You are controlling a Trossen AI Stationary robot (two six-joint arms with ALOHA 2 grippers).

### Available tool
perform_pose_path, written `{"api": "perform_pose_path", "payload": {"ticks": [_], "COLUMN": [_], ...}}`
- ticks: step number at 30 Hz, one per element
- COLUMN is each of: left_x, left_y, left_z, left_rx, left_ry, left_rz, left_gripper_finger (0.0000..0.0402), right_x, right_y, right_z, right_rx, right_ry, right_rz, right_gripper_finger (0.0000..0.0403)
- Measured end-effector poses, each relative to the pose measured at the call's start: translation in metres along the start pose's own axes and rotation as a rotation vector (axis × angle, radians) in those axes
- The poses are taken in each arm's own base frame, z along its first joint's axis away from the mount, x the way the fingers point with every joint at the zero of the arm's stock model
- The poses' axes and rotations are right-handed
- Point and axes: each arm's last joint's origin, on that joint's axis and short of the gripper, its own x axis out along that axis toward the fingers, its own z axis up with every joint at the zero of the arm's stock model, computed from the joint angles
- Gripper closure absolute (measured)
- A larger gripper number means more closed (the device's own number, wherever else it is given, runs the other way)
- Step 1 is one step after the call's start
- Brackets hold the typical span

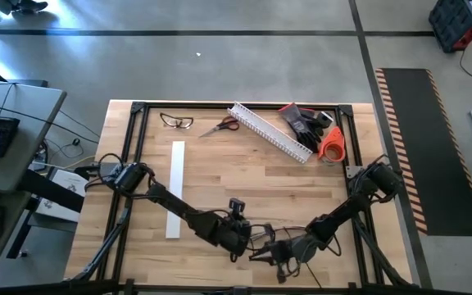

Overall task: Ziptie cables
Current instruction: Wrap the black zip tie on the cable wires

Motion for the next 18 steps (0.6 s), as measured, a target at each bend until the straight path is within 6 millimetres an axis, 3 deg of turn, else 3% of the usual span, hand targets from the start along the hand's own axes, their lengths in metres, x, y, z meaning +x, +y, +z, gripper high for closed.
{"api": "perform_pose_path", "payload": {"ticks": [7,11,18], "left_x": [-0.051,-0.075,-0.066], "left_y": [0.01,0.004,-0.047], "left_z": [0.002,0.004,-0.009], "left_rx": [0.034,-0.052,-0.273], "left_ry": [-0.008,-0.053,-0.407], "left_rz": [-0.026,-0.083,-0.143], "left_gripper_finger": [0.0349,0.0337,0.0334], "right_x": [0.001,0.002,0.004], "right_y": [0.004,0.0,-0.003], "right_z": [0.003,0.003,0.005], "right_rx": [0.151,0.153,0.166], "right_ry": [-0.01,-0.009,-0.05], "right_rz": [-0.085,-0.121,-0.136], "right_gripper_finger": [0.0403,0.0403,0.0403]}}
